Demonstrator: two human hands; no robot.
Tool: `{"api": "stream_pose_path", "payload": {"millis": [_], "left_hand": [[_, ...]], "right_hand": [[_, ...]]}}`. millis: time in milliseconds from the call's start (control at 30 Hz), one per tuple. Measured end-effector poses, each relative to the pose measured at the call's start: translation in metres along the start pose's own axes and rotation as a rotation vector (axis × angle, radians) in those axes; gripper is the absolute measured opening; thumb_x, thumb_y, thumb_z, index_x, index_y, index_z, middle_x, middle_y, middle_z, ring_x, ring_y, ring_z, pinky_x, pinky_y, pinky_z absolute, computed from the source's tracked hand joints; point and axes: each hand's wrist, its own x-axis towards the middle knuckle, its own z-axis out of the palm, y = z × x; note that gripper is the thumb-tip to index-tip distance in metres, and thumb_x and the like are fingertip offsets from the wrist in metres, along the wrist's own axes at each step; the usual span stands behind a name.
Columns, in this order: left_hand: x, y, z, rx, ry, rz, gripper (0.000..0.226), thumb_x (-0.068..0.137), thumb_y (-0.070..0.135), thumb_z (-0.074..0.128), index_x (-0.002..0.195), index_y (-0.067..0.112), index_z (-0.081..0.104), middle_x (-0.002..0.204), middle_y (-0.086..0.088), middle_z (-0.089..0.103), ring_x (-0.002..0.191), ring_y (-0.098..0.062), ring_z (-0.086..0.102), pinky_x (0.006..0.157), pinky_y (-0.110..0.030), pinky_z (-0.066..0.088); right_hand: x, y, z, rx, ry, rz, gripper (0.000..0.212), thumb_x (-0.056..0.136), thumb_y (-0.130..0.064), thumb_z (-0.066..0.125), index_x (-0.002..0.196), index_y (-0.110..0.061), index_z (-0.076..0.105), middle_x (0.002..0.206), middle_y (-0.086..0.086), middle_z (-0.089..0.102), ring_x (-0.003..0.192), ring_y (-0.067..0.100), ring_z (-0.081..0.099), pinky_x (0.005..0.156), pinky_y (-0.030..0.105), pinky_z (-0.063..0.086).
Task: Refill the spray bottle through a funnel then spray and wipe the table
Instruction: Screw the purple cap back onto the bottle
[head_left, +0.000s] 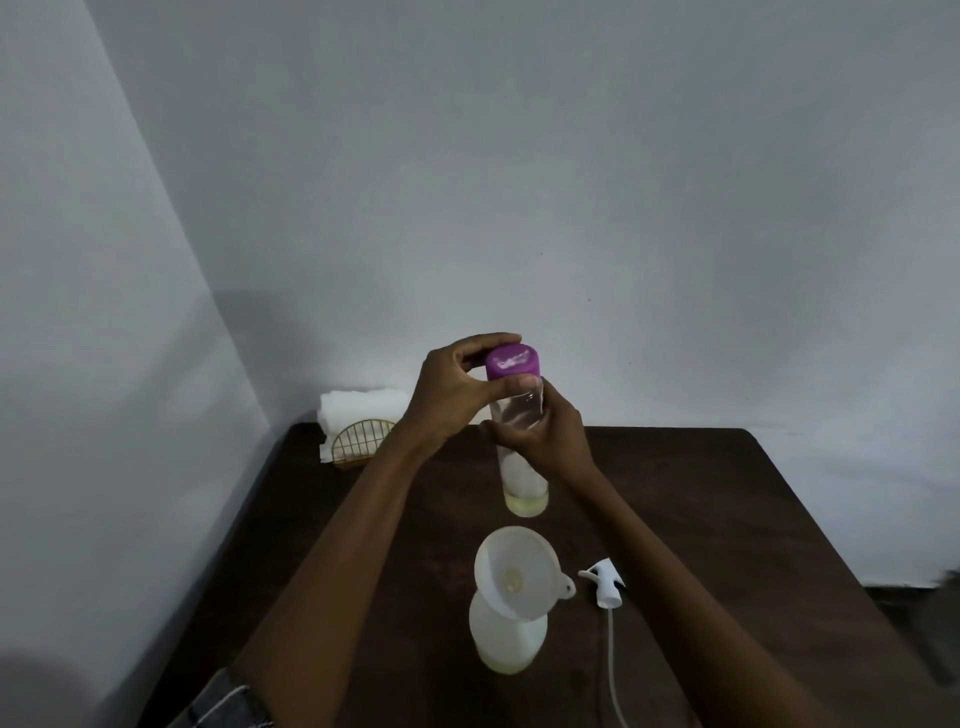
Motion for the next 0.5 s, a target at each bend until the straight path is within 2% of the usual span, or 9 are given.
{"api": "stream_pose_path", "payload": {"millis": [133, 167, 267, 367, 500], "left_hand": [[0.005, -0.004, -0.01, 0.003, -0.059, -0.014, 0.046, 0.064, 0.012, 0.081, 0.105, 0.023, 0.065, 0.105, 0.007, 0.065, 0.102, -0.01, 0.061, 0.088, -0.019, 0.05], [0.005, -0.006, -0.011, 0.0, -0.066, -0.018, 0.046, 0.064, 0.011, 0.081, 0.105, 0.024, 0.064, 0.105, 0.008, 0.065, 0.102, -0.01, 0.061, 0.089, -0.02, 0.051], [0.008, -0.012, -0.012, -0.015, -0.048, -0.014, 0.047, 0.066, 0.011, 0.079, 0.109, 0.021, 0.063, 0.11, 0.005, 0.064, 0.107, -0.012, 0.059, 0.092, -0.024, 0.049], [0.017, -0.021, -0.021, 0.036, -0.057, -0.02, 0.051, 0.069, 0.016, 0.078, 0.116, 0.022, 0.06, 0.117, 0.006, 0.061, 0.111, -0.01, 0.055, 0.097, -0.026, 0.045], [0.035, -0.036, -0.036, 0.087, -0.128, -0.065, 0.058, 0.073, 0.02, 0.075, 0.125, 0.03, 0.053, 0.125, 0.012, 0.057, 0.111, 0.004, 0.05, 0.098, -0.015, 0.037]], "right_hand": [[0.002, 0.003, 0.004, 0.016, -0.051, 0.01, 0.048, 0.067, -0.024, 0.082, 0.107, -0.016, 0.055, 0.089, -0.006, 0.062, 0.078, 0.005, 0.06, 0.069, 0.017, 0.048], [0.003, 0.003, 0.005, 0.02, -0.055, 0.015, 0.048, 0.067, -0.025, 0.082, 0.107, -0.017, 0.054, 0.09, -0.007, 0.062, 0.078, 0.005, 0.06, 0.07, 0.016, 0.048], [0.01, 0.004, 0.01, 0.018, -0.095, 0.017, 0.056, 0.069, -0.03, 0.08, 0.115, -0.014, 0.052, 0.097, -0.004, 0.061, 0.085, 0.011, 0.06, 0.075, 0.023, 0.051], [0.028, 0.006, 0.014, 0.027, -0.247, 0.042, 0.061, 0.075, -0.026, 0.077, 0.123, -0.008, 0.045, 0.111, 0.005, 0.059, 0.096, 0.016, 0.058, 0.082, 0.026, 0.048], [0.06, 0.022, 0.026, 0.046, -0.386, 0.058, 0.069, 0.075, -0.017, 0.076, 0.132, -0.009, 0.038, 0.127, 0.01, 0.053, 0.114, 0.023, 0.053, 0.097, 0.039, 0.047]]}}
